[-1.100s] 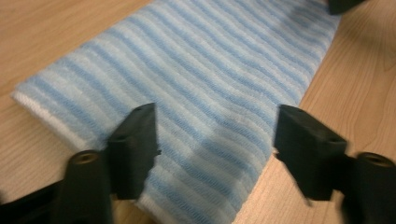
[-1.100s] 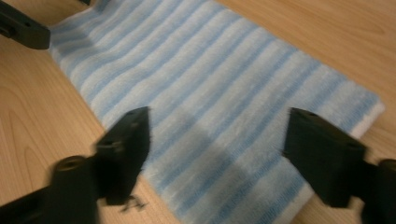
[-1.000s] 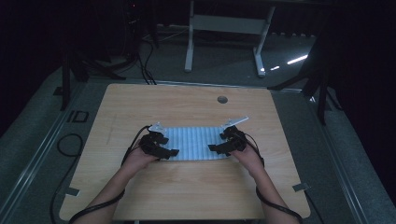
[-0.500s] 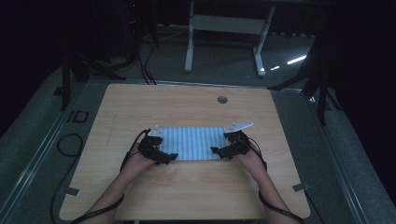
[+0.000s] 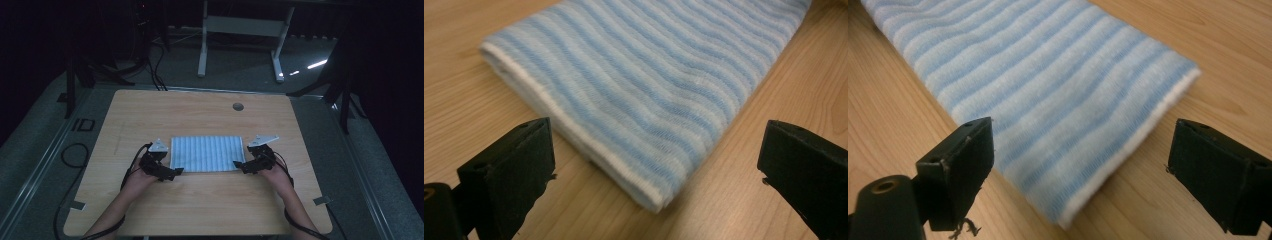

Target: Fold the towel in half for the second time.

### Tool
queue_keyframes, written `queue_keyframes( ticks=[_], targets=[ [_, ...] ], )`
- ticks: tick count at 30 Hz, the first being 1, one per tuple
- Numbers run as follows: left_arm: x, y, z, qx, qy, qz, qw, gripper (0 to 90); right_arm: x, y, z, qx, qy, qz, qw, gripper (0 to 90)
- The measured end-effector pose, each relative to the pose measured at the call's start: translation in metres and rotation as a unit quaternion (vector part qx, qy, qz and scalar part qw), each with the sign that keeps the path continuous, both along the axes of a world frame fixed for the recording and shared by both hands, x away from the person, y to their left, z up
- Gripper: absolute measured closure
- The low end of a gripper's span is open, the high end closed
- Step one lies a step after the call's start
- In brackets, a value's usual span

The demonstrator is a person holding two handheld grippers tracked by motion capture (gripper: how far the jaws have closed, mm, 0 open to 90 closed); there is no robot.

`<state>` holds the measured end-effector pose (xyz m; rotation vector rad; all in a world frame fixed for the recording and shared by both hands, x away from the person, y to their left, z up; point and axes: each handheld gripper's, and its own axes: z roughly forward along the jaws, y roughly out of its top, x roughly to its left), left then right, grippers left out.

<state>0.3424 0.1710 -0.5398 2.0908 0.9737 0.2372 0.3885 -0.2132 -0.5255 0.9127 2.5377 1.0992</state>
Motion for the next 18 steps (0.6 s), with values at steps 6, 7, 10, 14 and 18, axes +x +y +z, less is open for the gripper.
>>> queue_keyframes(
  ticks=[6,7,10,14,18],
  targets=[
    [-0.010,0.014,-0.001,0.002,0.000,0.006,1.0000,1.6,-0.004,-0.015,-0.003,0.002,-0.001,-0.010,0.9999,10.9],
    [-0.012,0.017,-0.002,0.000,-0.001,0.008,1.0000,1.6,-0.005,-0.018,-0.004,0.002,-0.003,-0.012,0.9999,10.9],
    [-0.016,0.026,-0.002,-0.004,0.000,0.018,0.9998,1.6,-0.007,-0.026,-0.004,0.008,-0.003,-0.019,0.9998,10.9],
    [-0.023,0.036,-0.005,-0.008,-0.002,0.033,0.9994,1.7,-0.010,-0.035,-0.005,0.012,-0.010,-0.026,0.9995,10.9],
    [-0.028,0.042,-0.008,-0.004,0.000,0.032,0.9995,1.7,-0.013,-0.043,-0.007,0.012,-0.011,-0.034,0.9993,10.9]
  ],
)
